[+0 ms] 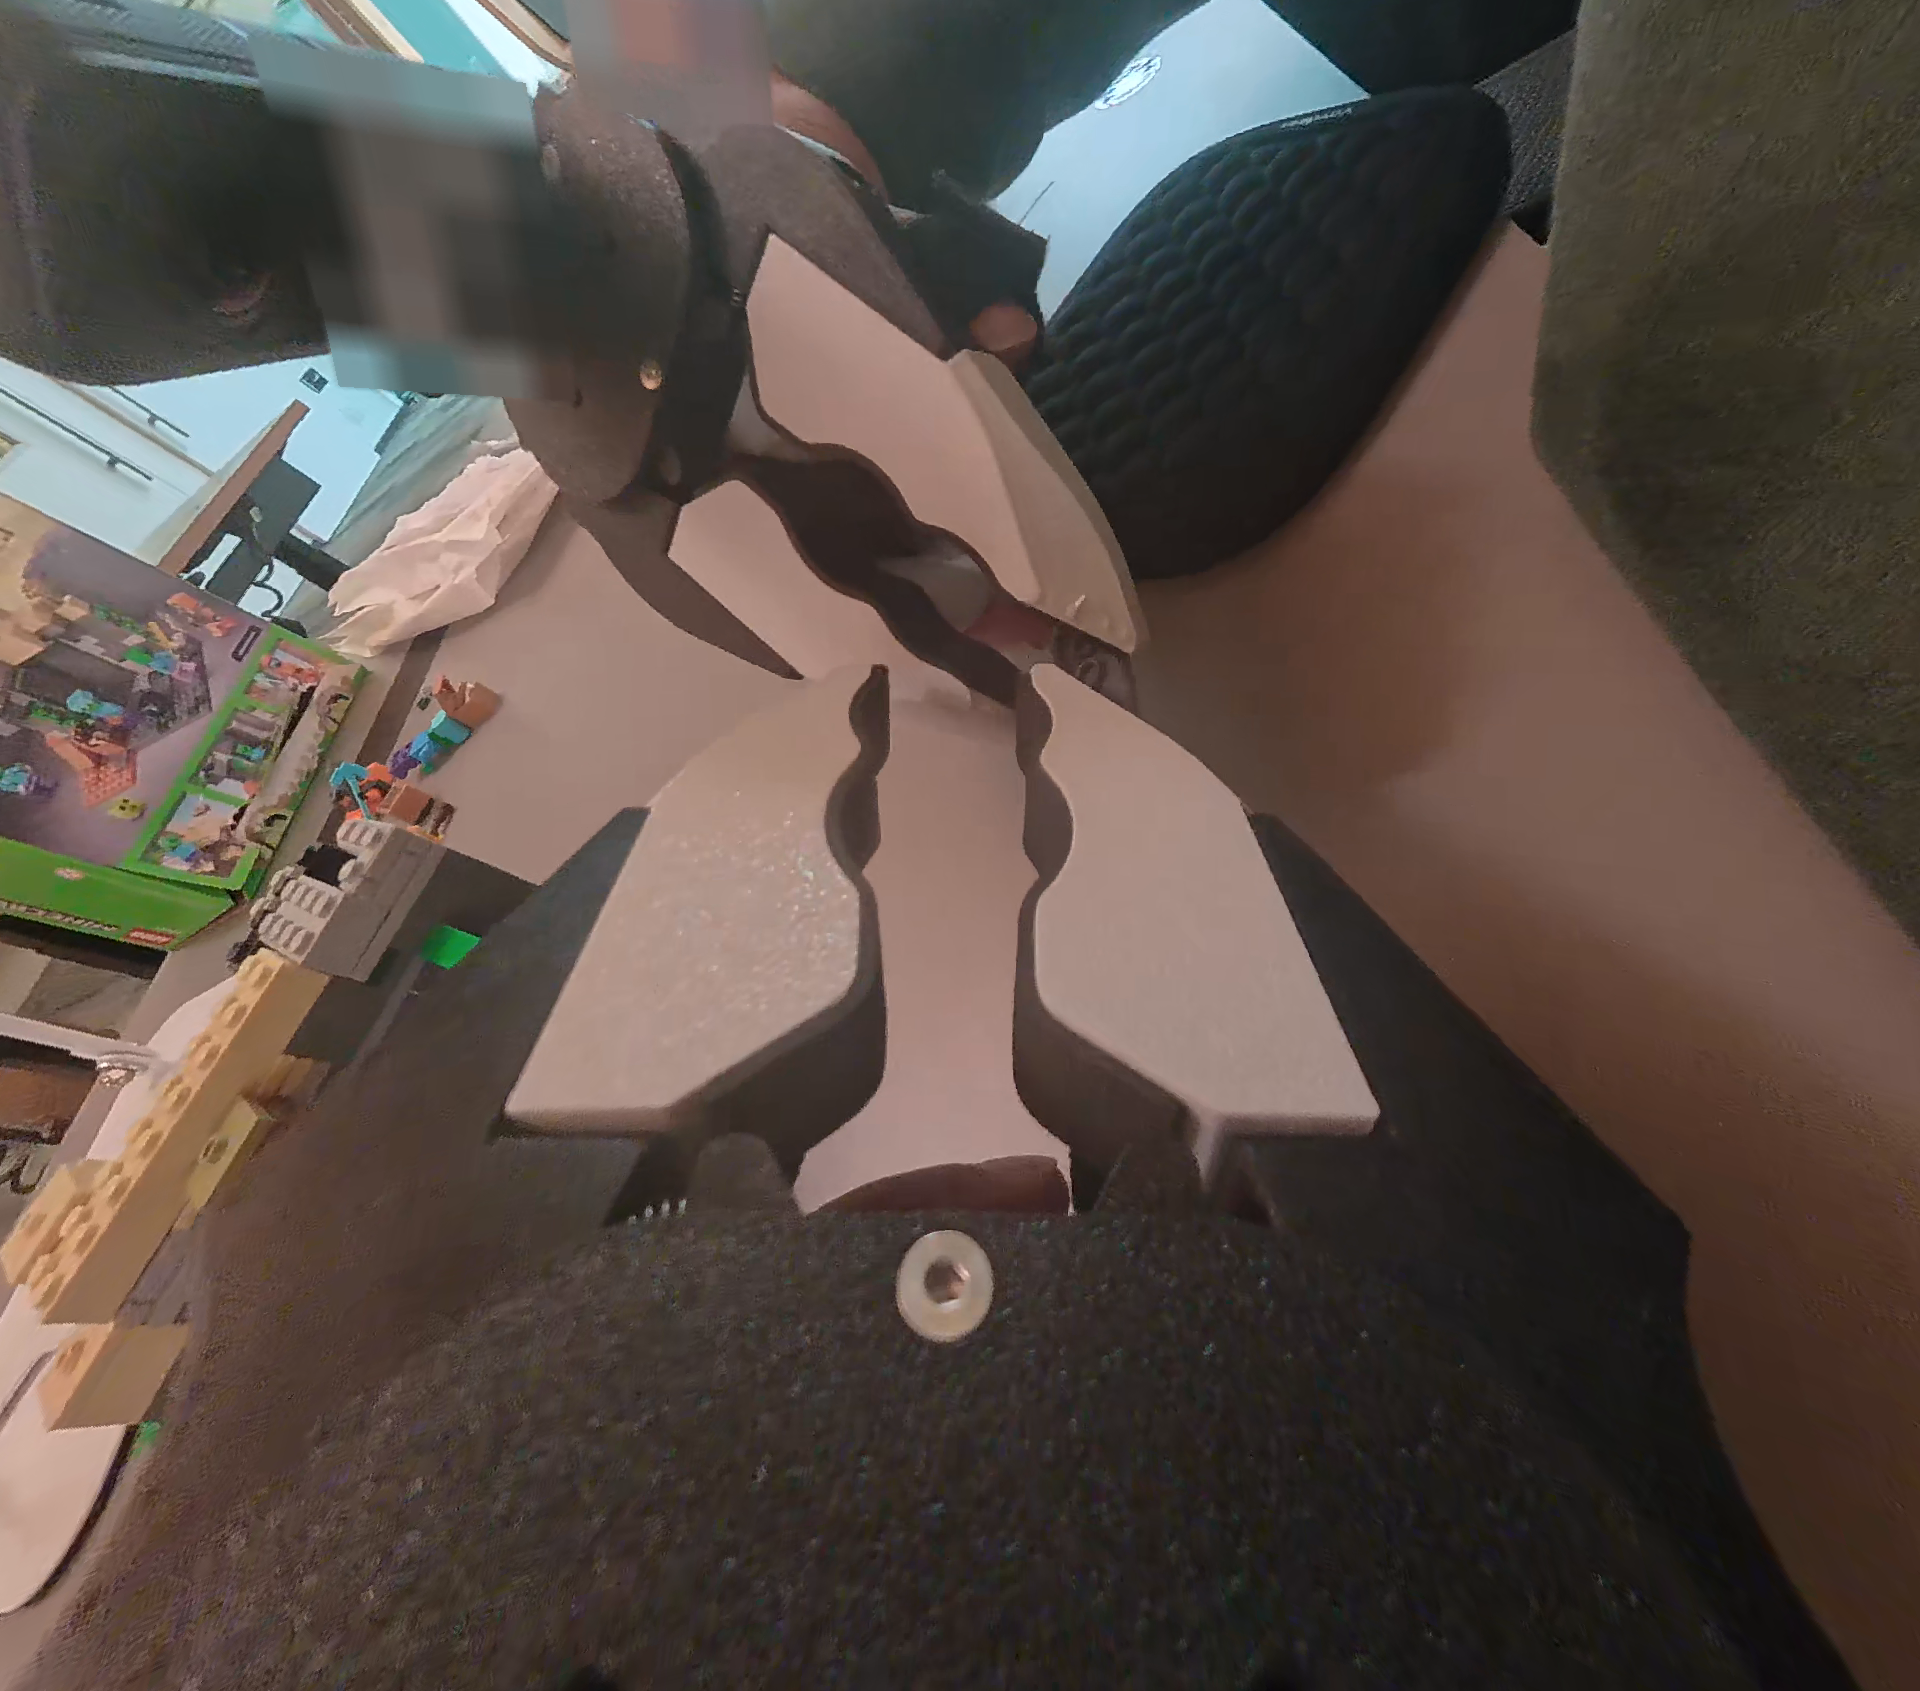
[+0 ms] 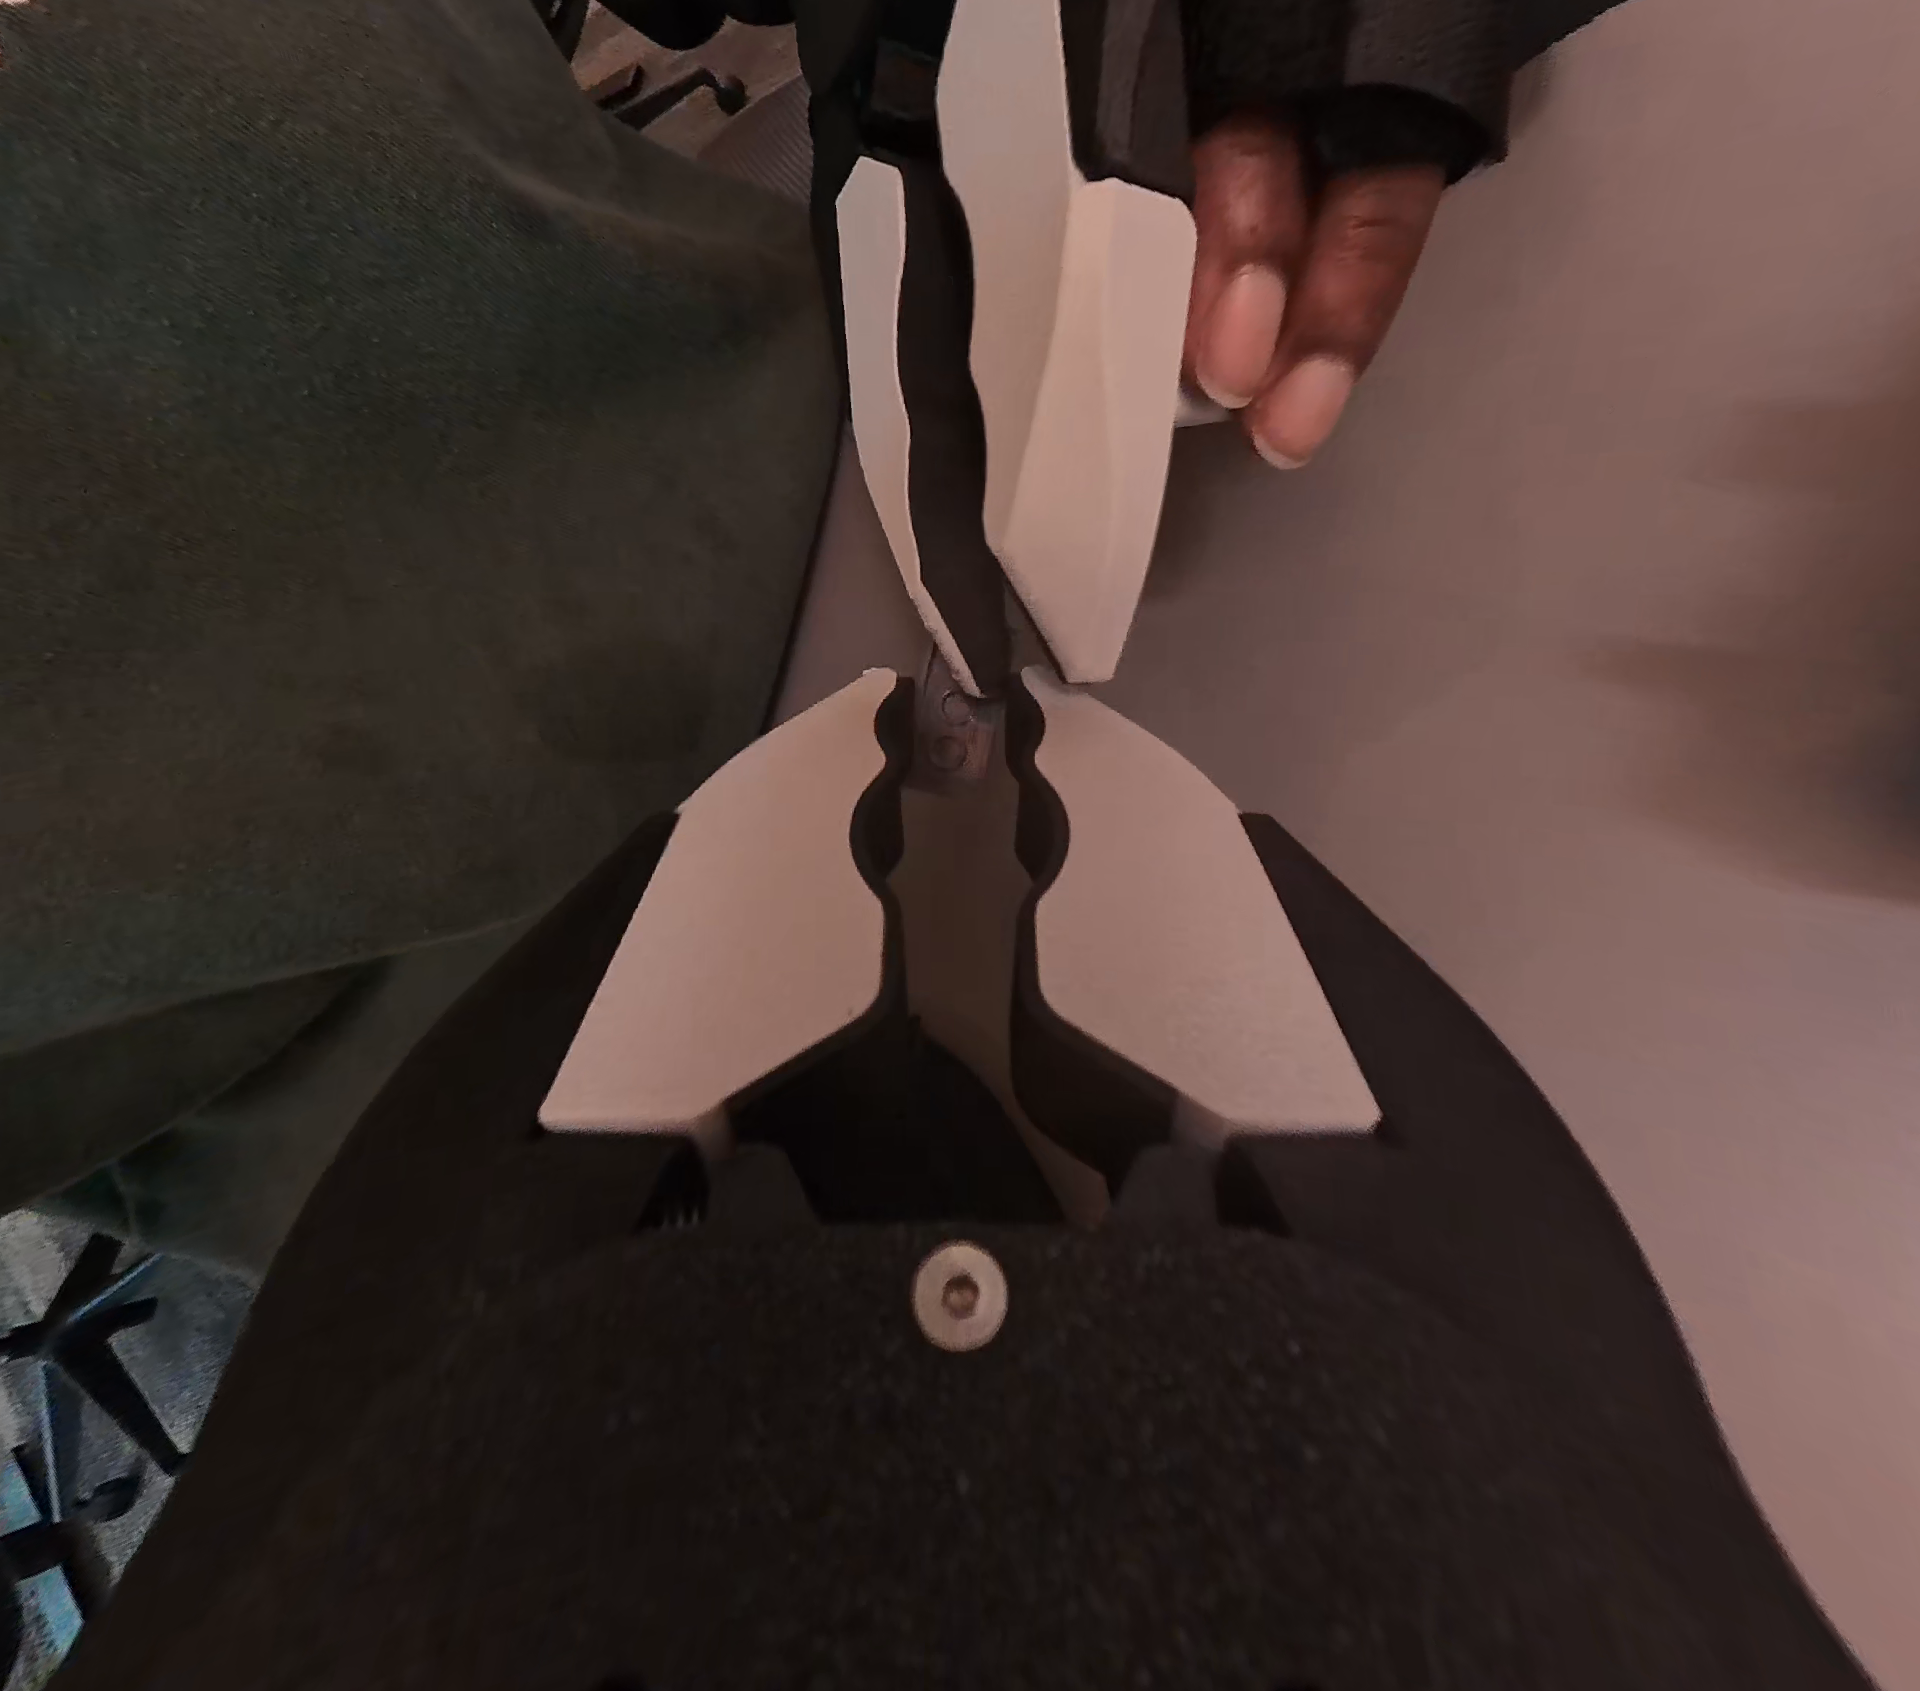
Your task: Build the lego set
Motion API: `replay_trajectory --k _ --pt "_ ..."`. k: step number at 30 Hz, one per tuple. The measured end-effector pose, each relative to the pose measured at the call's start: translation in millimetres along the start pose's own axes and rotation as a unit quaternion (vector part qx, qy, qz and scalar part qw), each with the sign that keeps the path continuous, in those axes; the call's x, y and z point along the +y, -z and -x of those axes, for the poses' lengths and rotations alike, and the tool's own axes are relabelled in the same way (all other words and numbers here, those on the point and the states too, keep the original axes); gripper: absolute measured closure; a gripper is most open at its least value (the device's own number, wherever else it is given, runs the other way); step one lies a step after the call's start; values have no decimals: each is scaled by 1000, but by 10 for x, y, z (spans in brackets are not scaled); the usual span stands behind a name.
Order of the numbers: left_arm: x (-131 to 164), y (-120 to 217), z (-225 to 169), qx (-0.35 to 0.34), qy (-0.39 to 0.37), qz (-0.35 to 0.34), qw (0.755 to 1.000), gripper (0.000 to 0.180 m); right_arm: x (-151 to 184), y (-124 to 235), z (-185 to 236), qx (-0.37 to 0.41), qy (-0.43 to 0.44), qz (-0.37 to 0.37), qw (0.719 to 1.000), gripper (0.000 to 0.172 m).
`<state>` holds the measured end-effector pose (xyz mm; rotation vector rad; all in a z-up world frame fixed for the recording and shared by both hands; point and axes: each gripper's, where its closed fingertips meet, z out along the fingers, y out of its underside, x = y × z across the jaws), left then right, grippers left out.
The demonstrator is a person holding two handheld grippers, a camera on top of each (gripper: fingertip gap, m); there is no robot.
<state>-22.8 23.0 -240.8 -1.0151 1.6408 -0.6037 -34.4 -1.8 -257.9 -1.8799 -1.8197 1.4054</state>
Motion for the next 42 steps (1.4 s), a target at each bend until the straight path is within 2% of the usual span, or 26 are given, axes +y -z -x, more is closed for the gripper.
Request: replay_trajectory --k 11,19,23,26,28,31,34,37,40,42 --pt "-48 80 11 4 7 -22 1000 155 -66 76 71 -33 -9 -29 999 155" --pt "-174 149 -104 38 -8 -53 998 154 -105 136 69 -52 -23 -47 997 156" --pt "-134 127 -118 32 -31 -37 998 154 -172 197 77 -68 -40 -80 994 156" --pt "-141 108 -83 6 -58 -30 998 160 -254 216 86 -81 -50 -106 990 157" --pt "-152 121 -33 -15 -74 -30 997 172 -279 199 86 -84 -52 -112 989 158" --pt "-191 156 -6 -20 -65 -37 997 175 -324 210 84 -87 -52 -128 986 163" --pt "-167 176 66 -20 -10 -39 999 176 -353 302 38 -51 -26 -140 988 151" --pt "-79 195 225 -31 89 -30 995 176 -432 451 -106 71 51 -163 983 150" --pt "-14 196 320 -15 215 -36 976 176 -507 567 -128 185 147 -169 957 150" --pt "0 197 358 -3 277 -47 960 176 -522 609 -174 265 205 -157 929 149"
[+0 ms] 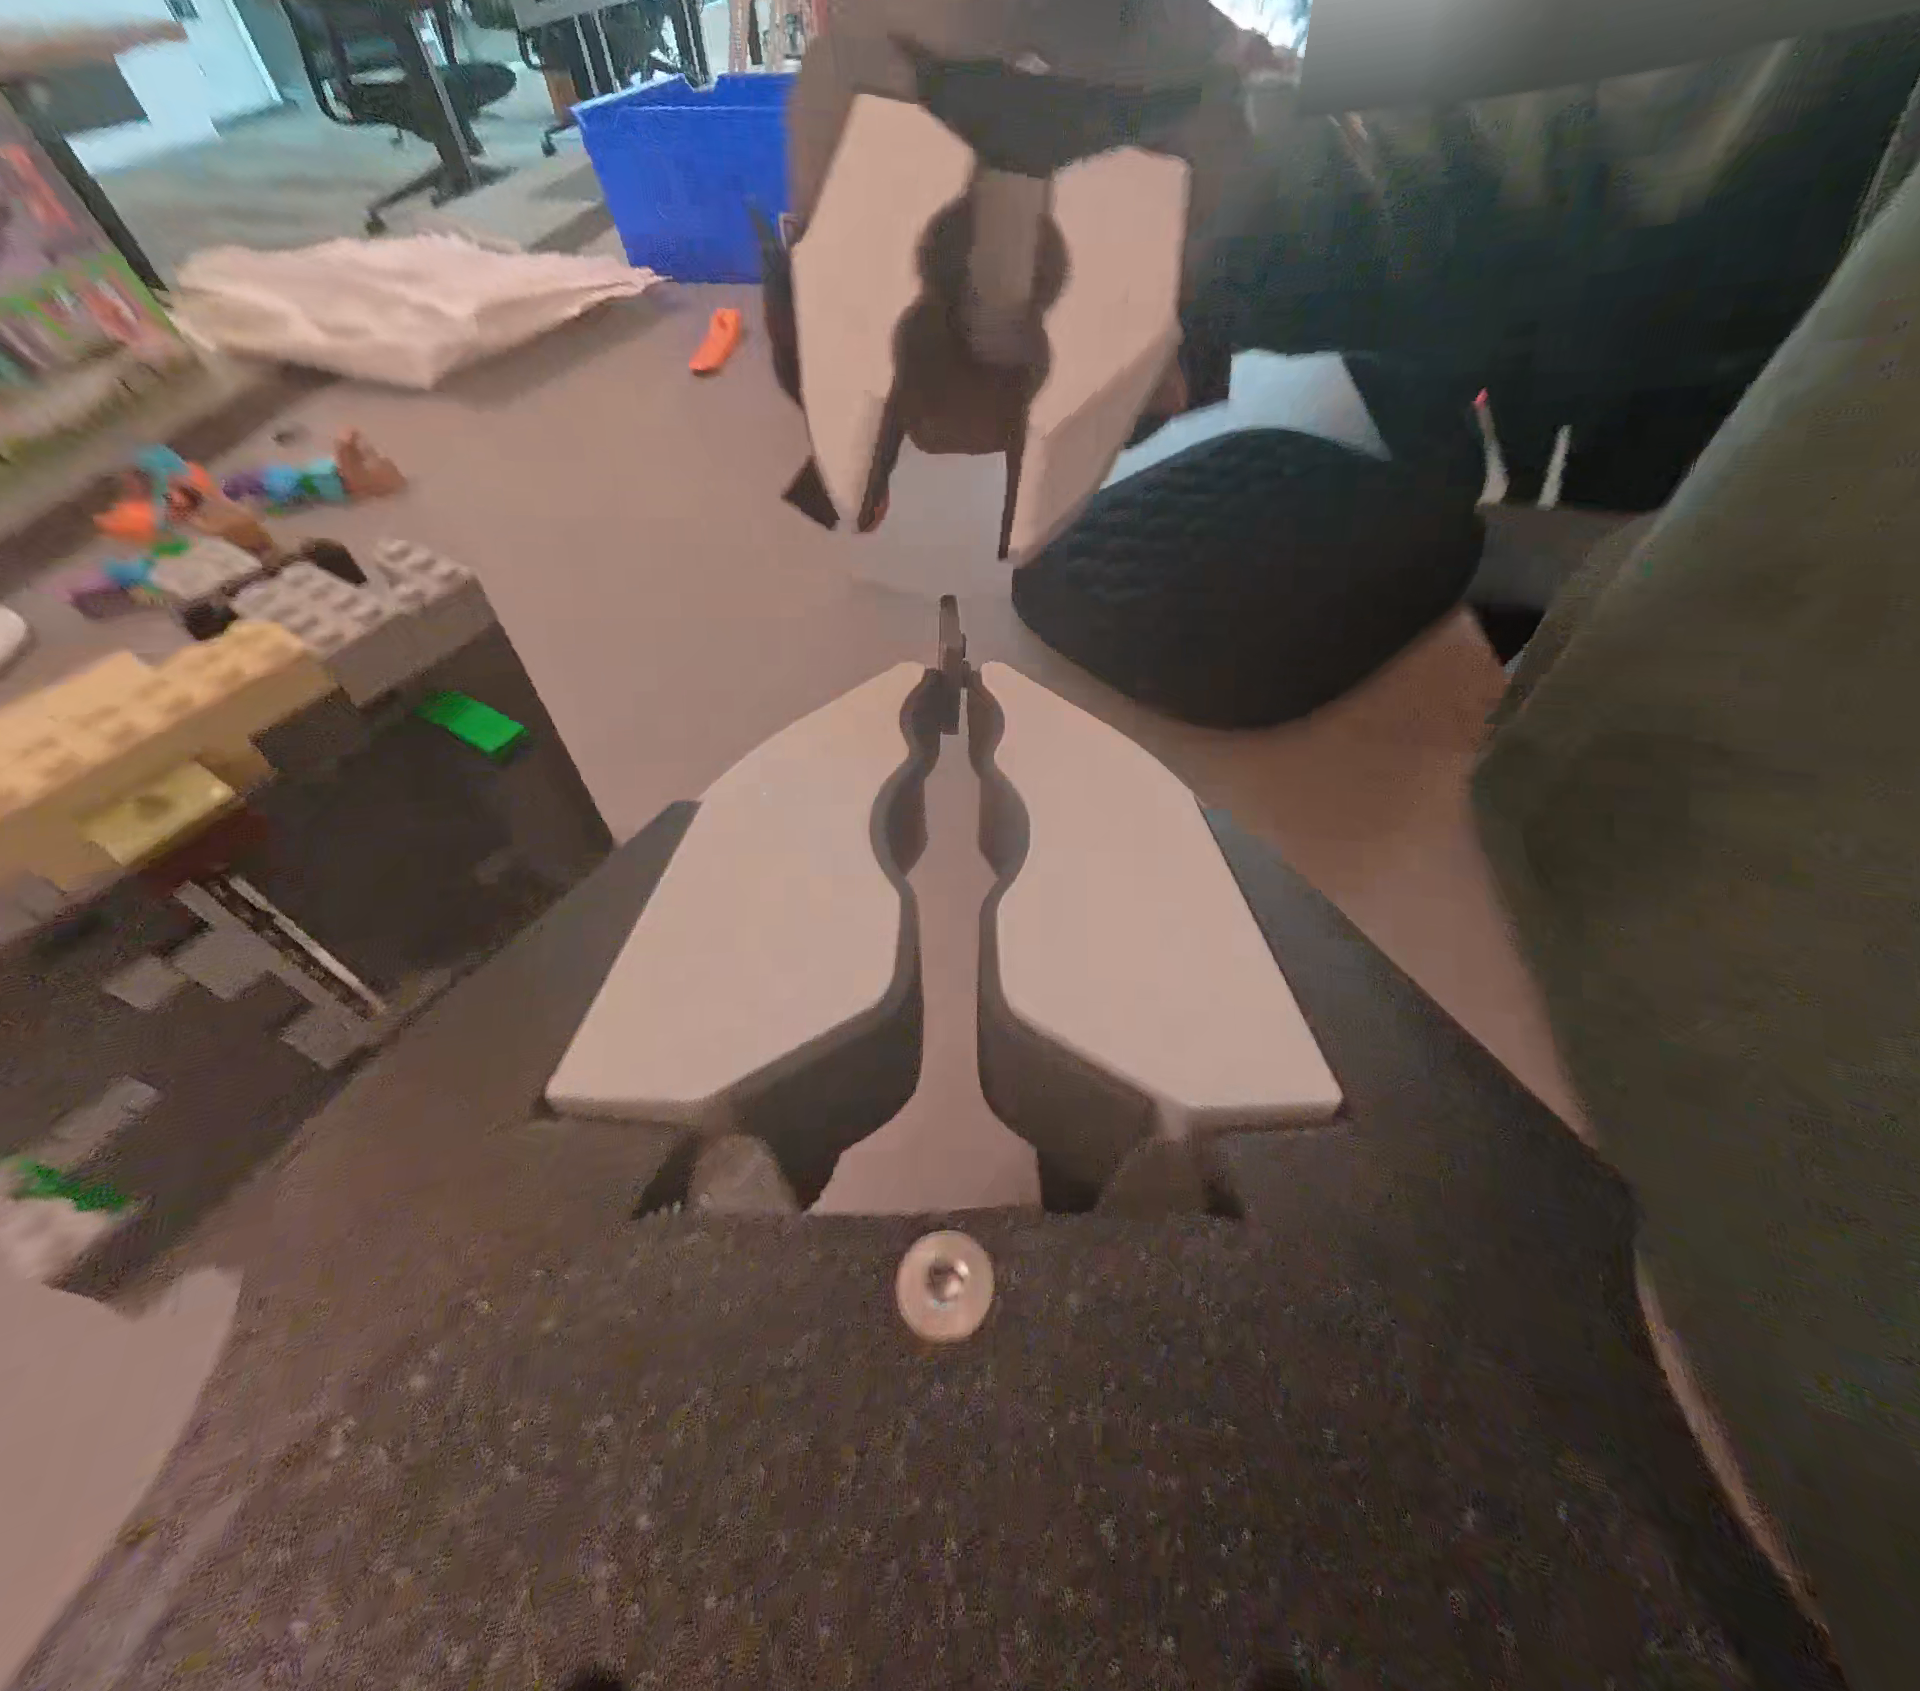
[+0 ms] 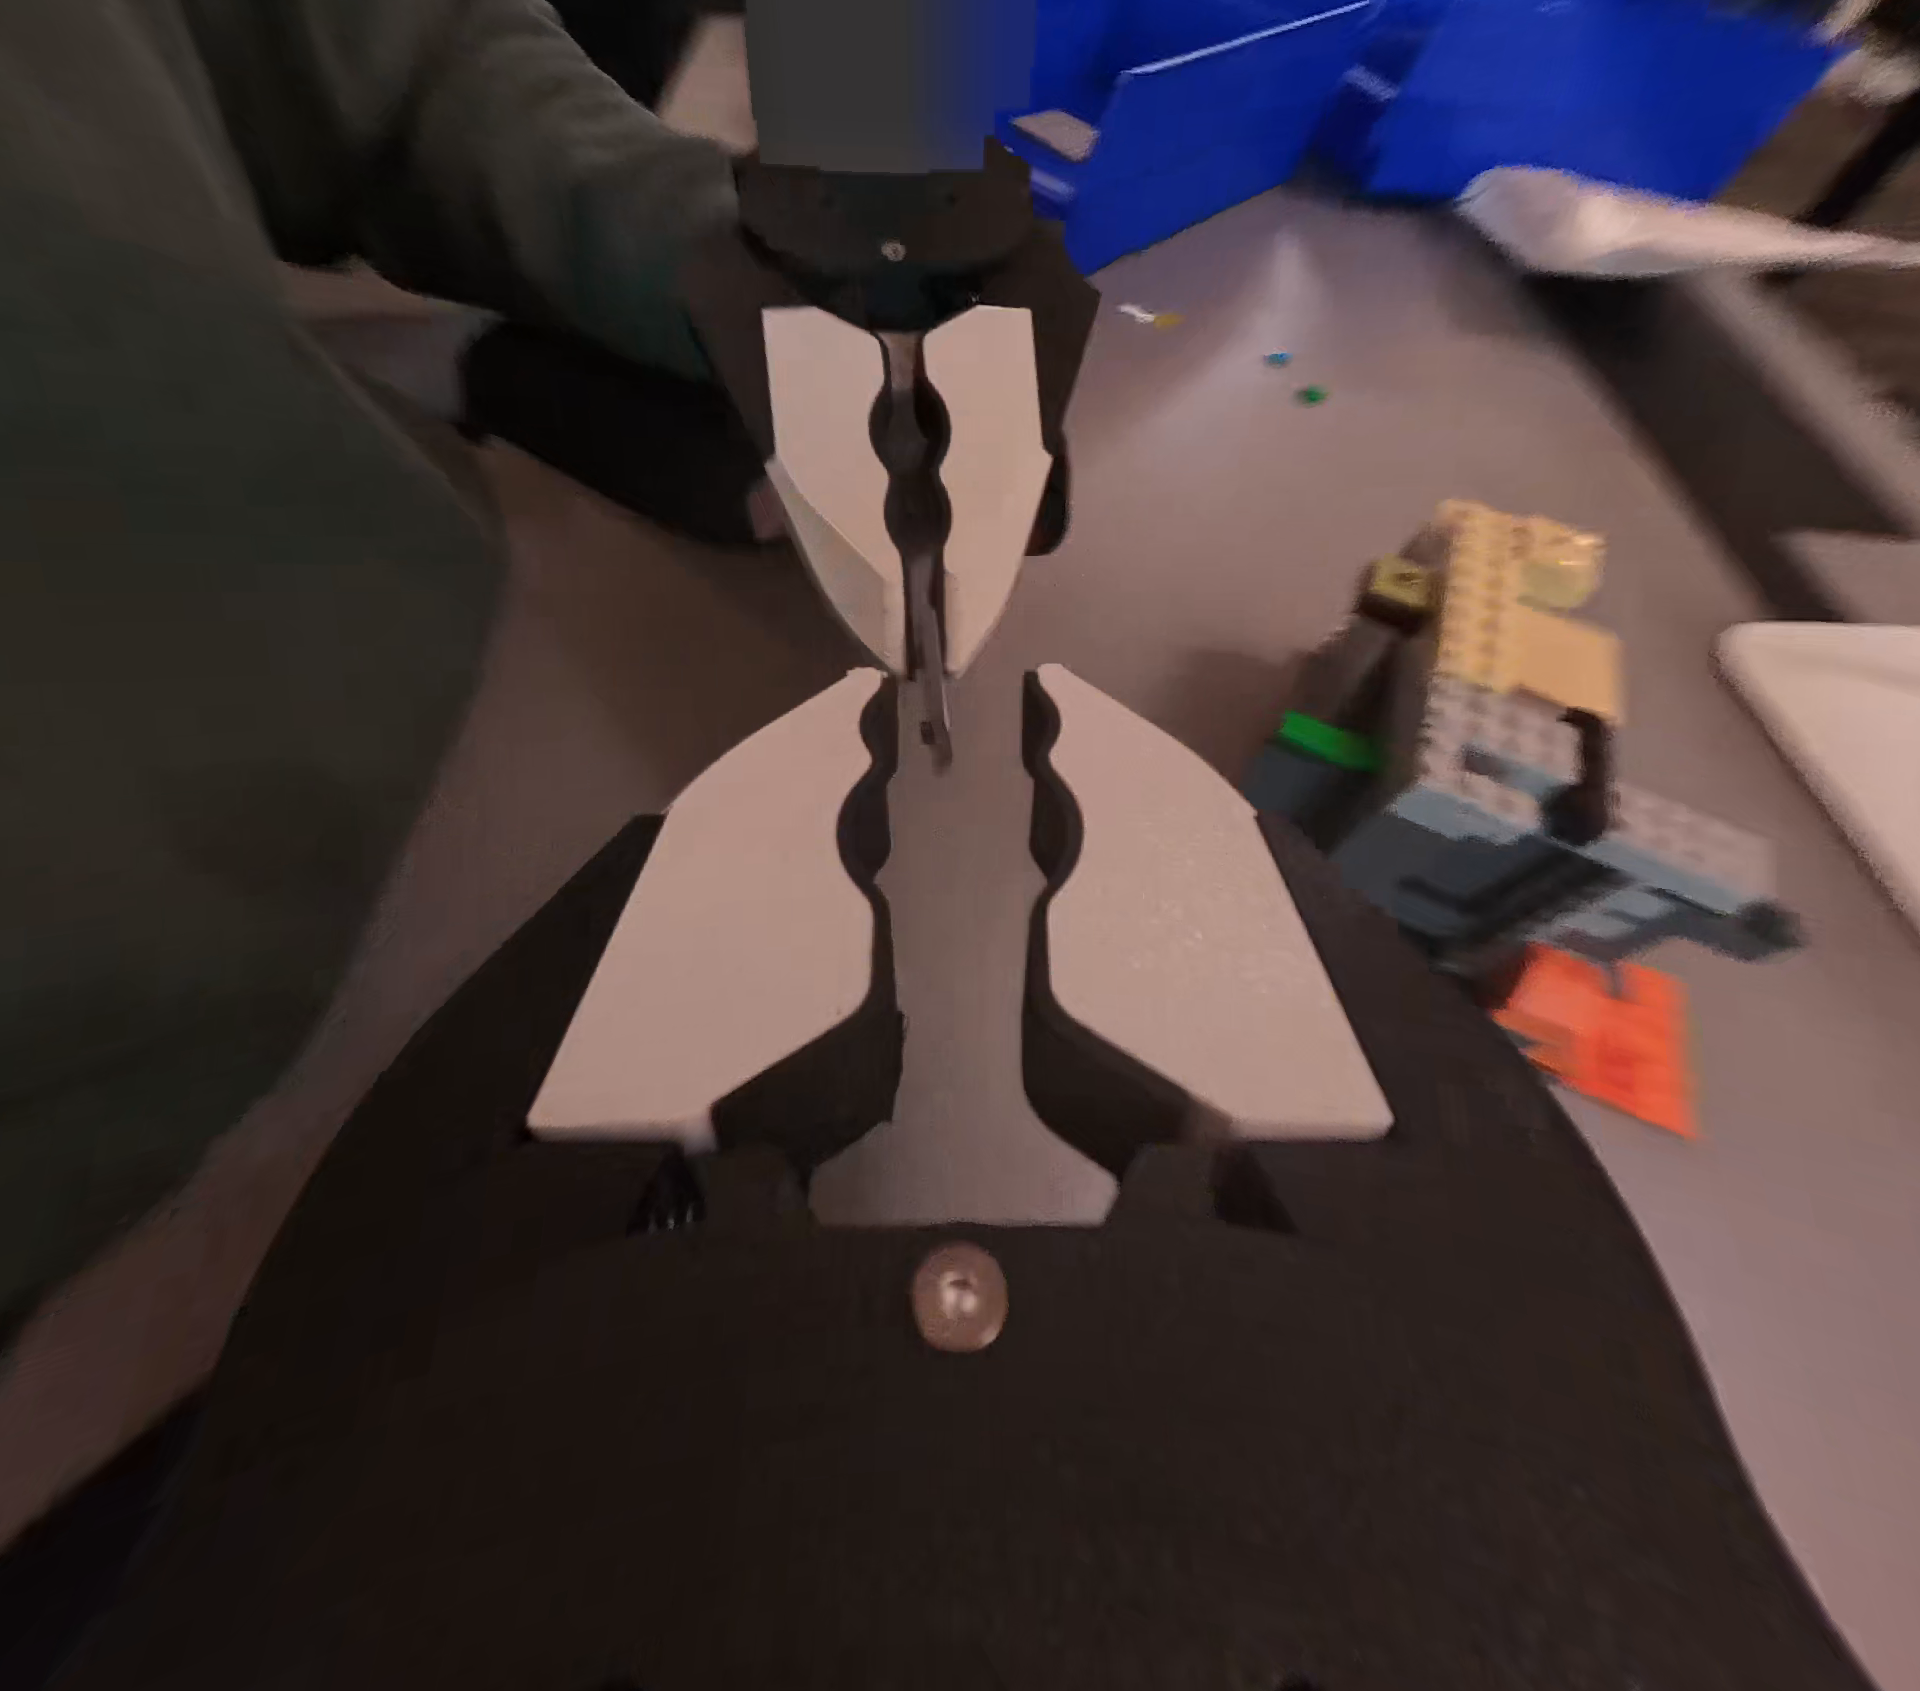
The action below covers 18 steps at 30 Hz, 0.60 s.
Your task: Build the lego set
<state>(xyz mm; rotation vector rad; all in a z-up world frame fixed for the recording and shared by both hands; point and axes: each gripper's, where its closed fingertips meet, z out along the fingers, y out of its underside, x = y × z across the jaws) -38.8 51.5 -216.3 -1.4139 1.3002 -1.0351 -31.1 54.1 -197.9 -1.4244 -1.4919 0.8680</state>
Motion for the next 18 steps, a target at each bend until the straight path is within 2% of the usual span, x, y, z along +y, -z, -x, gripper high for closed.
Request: replay_trajectory --k 2,5,10,14,18 --pt "-20 -2 3 17 54 -10 998 176 58 -29 -31 49 61 26 997 146" --pt "-30 -9 18 36 132 -19 990 176 117 -109 5 79 133 50 987 144" --pt "-96 22 69 65 254 -55 964 176 81 -170 -72 158 248 72 953 146" --pt "-131 53 116 74 293 -72 951 176 83 -174 -160 212 301 88 926 155" --pt "-136 55 117 80 295 -78 949 176 71 -173 -160 209 292 84 929 155"
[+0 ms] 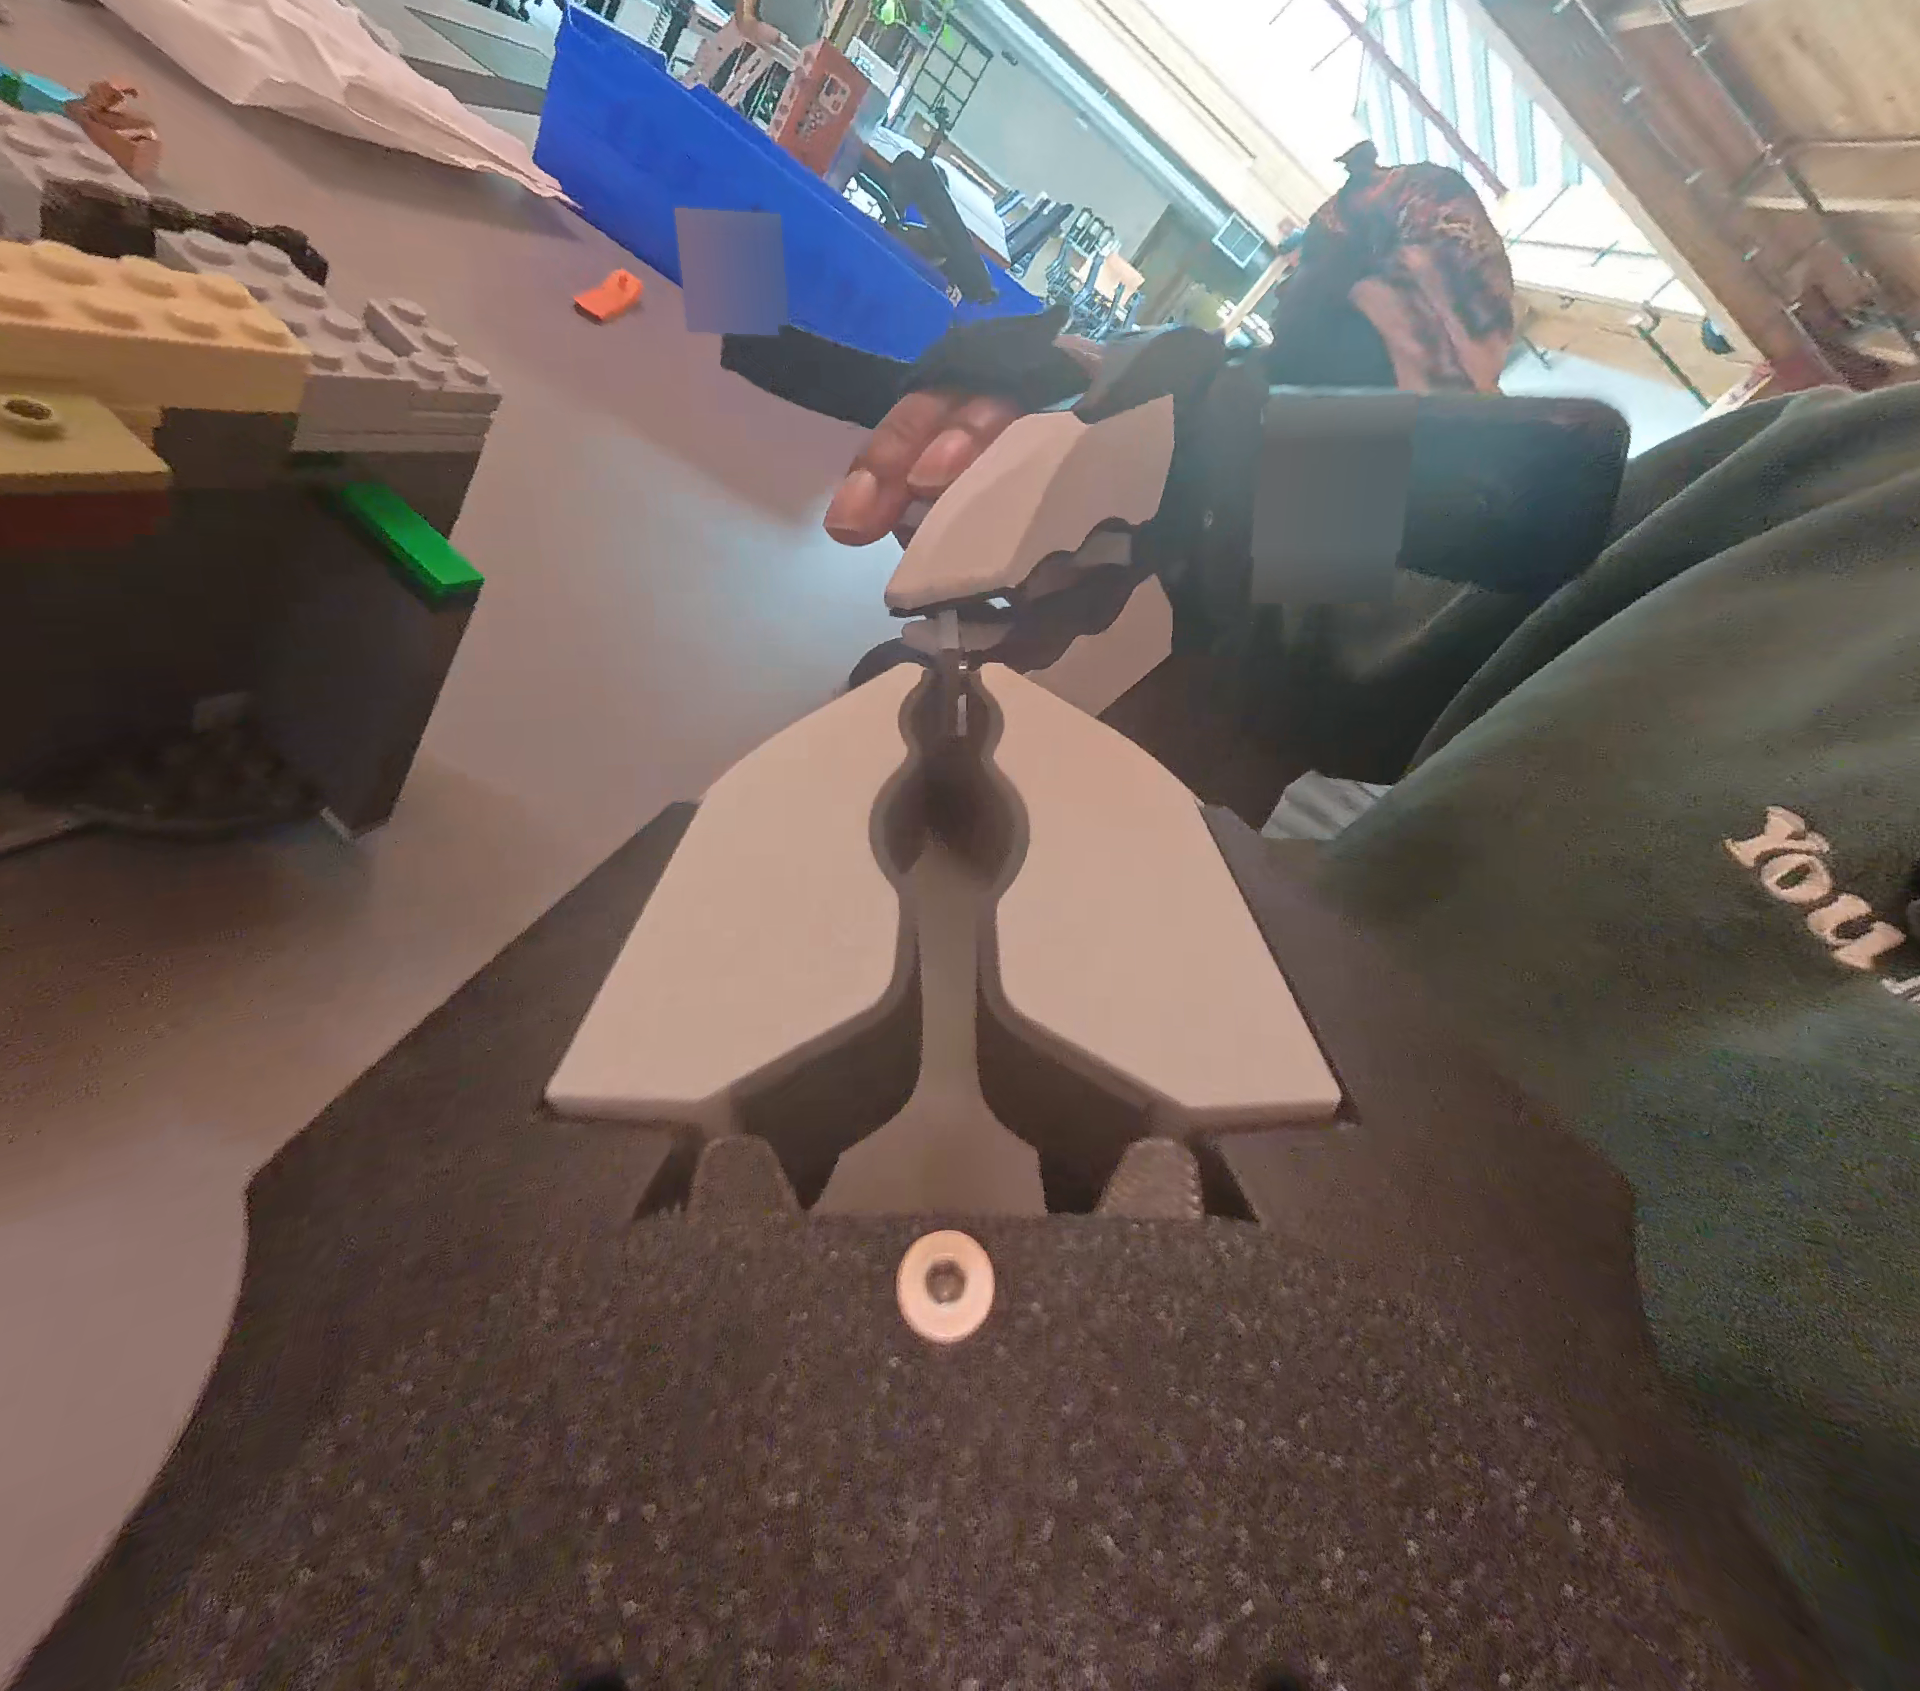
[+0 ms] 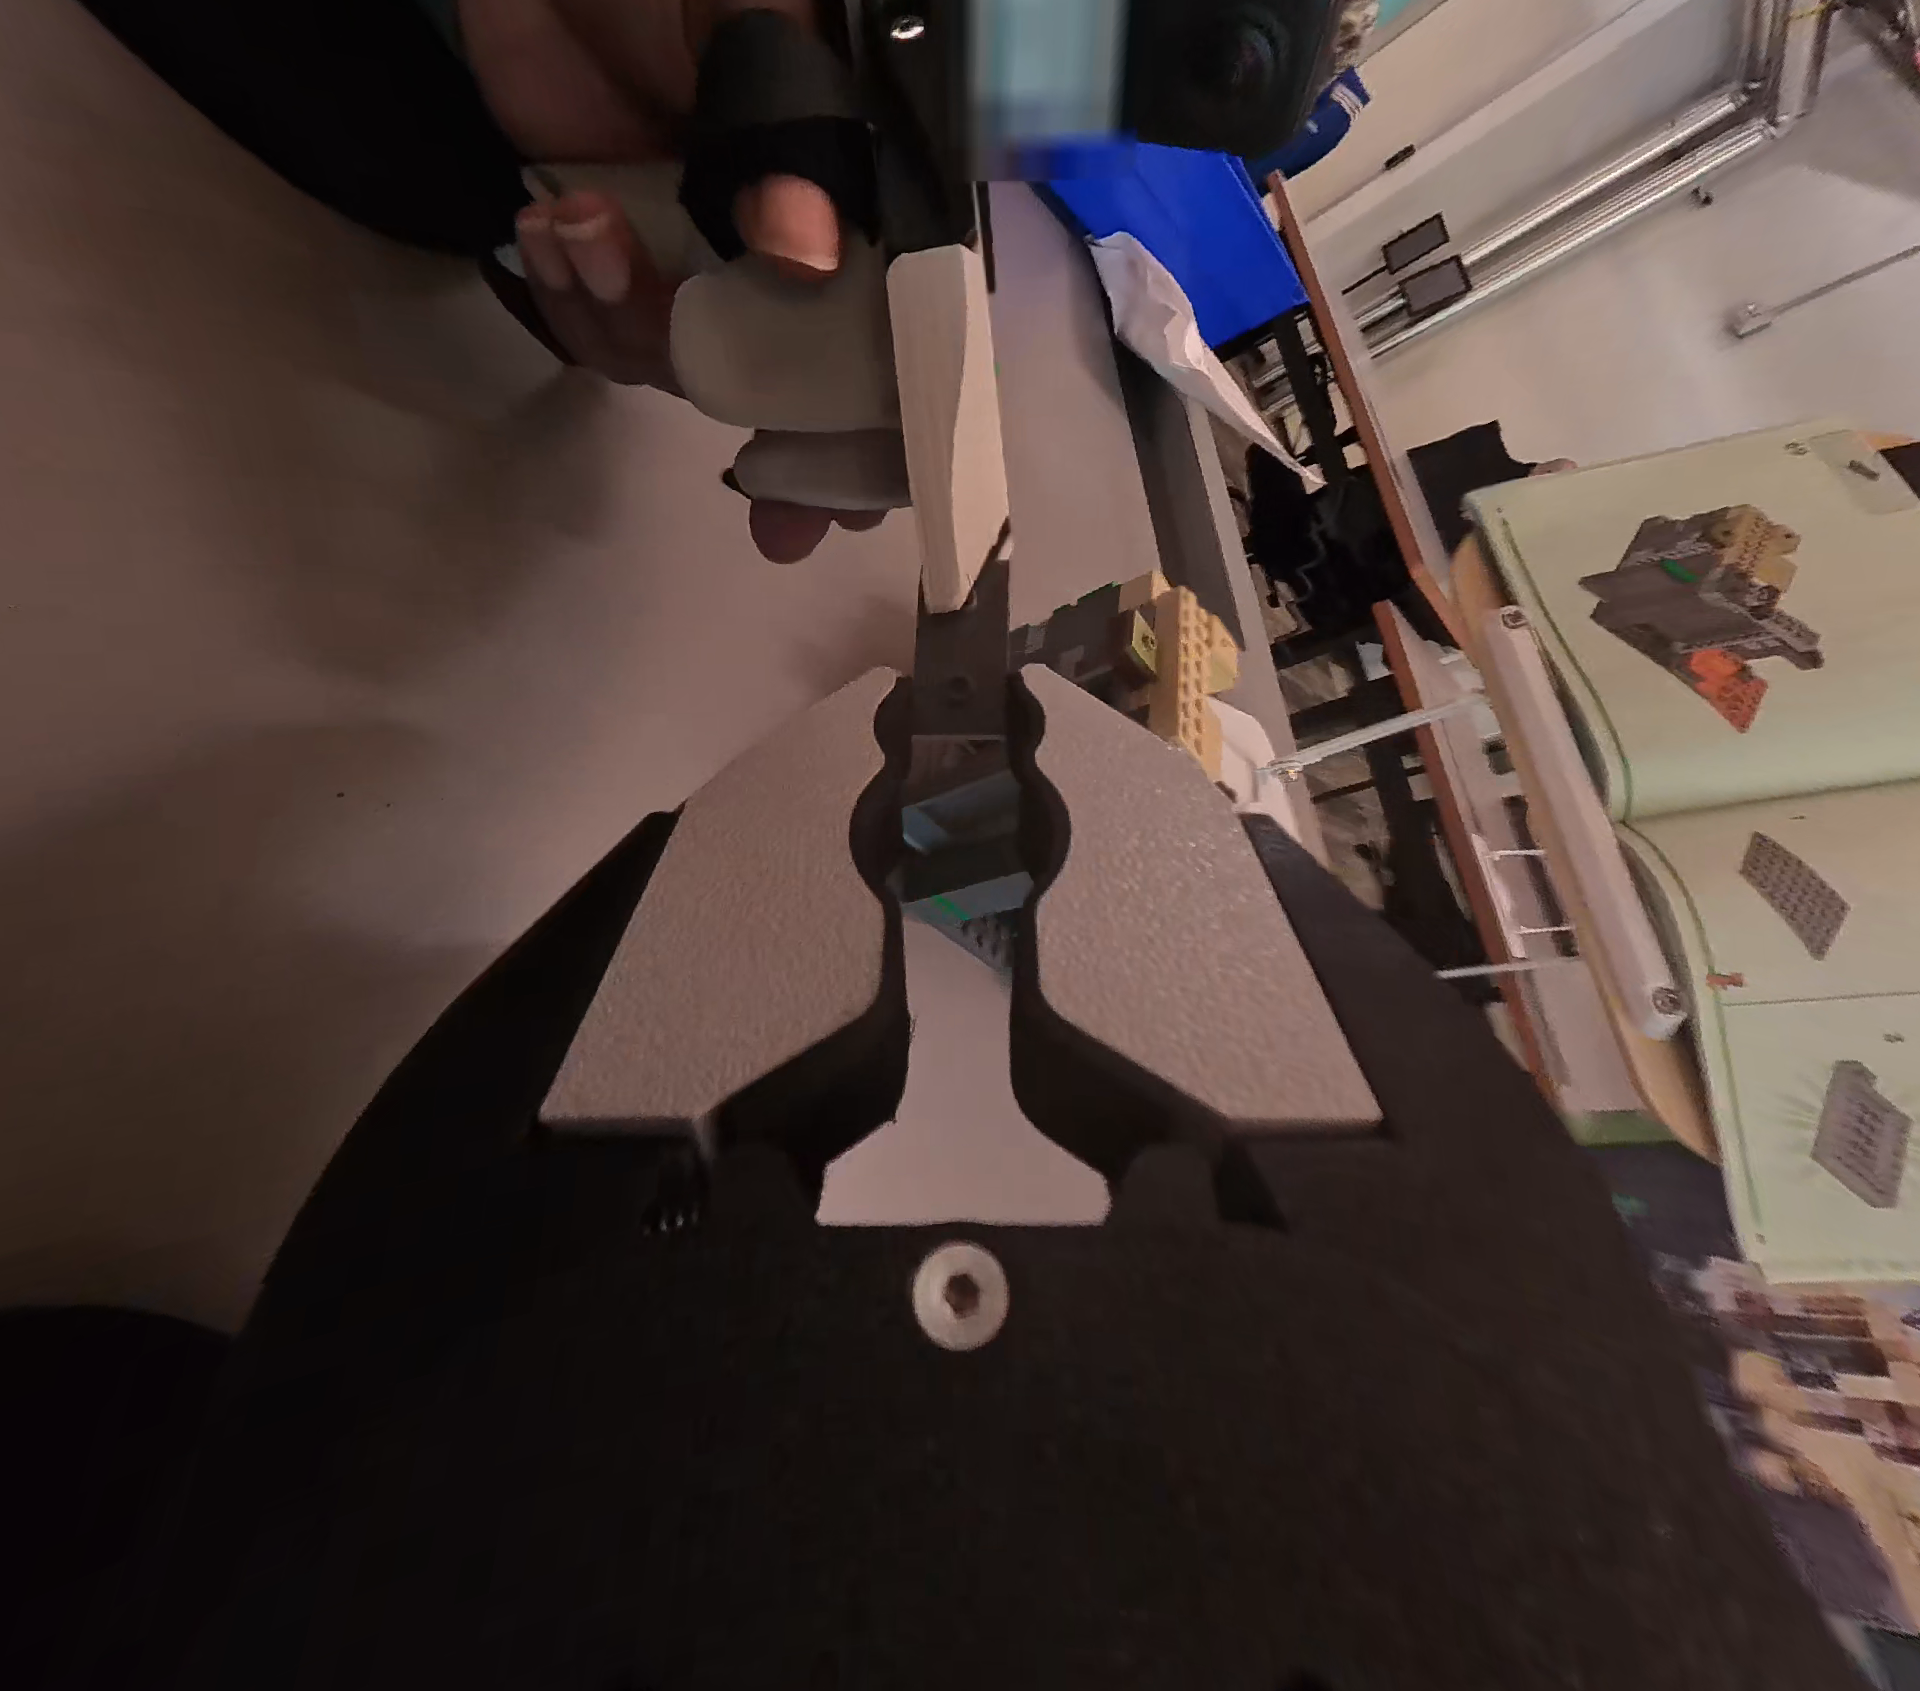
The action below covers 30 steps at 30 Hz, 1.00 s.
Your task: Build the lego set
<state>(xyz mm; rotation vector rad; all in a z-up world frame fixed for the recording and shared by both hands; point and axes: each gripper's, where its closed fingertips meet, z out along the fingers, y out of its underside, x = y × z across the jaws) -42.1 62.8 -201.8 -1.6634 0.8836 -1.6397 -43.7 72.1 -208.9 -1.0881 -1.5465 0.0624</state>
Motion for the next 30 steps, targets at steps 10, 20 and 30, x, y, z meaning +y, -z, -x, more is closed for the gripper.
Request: replay_trajectory --k 10,20,30 --pt "124 -15 -52 -61 -291 61 953 143 -26 126 117 -199 -235 -49 950 155" --pt "285 -38 -21 -84 -394 108 909 164 -56 79 336 -292 -260 -38 920 155" --pt "348 -42 8 -89 -418 123 896 164 24 64 421 -314 -275 -21 908 155"
